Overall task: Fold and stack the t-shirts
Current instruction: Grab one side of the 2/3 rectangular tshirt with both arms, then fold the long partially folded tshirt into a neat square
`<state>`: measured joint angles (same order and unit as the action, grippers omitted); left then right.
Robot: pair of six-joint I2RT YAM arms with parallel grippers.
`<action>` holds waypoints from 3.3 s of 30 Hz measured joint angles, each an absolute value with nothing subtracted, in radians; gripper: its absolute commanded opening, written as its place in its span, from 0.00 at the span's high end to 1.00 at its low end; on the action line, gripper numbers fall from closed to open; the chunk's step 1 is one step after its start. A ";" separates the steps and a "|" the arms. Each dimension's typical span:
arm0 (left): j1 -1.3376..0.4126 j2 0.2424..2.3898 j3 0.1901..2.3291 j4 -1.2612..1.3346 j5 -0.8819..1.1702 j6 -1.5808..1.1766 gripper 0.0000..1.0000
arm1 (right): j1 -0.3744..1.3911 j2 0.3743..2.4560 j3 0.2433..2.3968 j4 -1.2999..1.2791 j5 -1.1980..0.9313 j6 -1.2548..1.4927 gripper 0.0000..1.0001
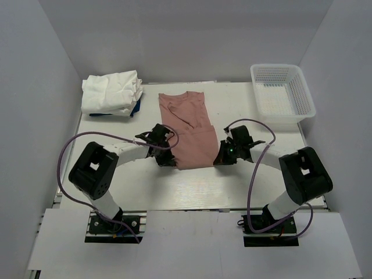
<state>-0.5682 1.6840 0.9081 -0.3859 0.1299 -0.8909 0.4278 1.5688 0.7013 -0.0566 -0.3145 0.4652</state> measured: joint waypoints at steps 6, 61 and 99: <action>-0.616 1.495 0.803 -0.515 0.124 -0.891 1.00 | 0.433 1.397 0.701 -0.210 -0.298 0.460 1.00; -0.346 1.890 1.667 -0.935 -0.080 -0.827 1.00 | 0.316 1.868 1.568 -0.511 -0.687 0.478 1.00; -0.363 1.116 0.902 -0.634 0.260 -0.886 1.00 | 0.326 1.236 0.904 -0.343 -0.822 0.544 1.00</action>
<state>-0.3634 1.1164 0.9016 -0.6338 0.2604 -0.8860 0.3260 1.2362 0.9039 -0.3428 -0.8219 0.5438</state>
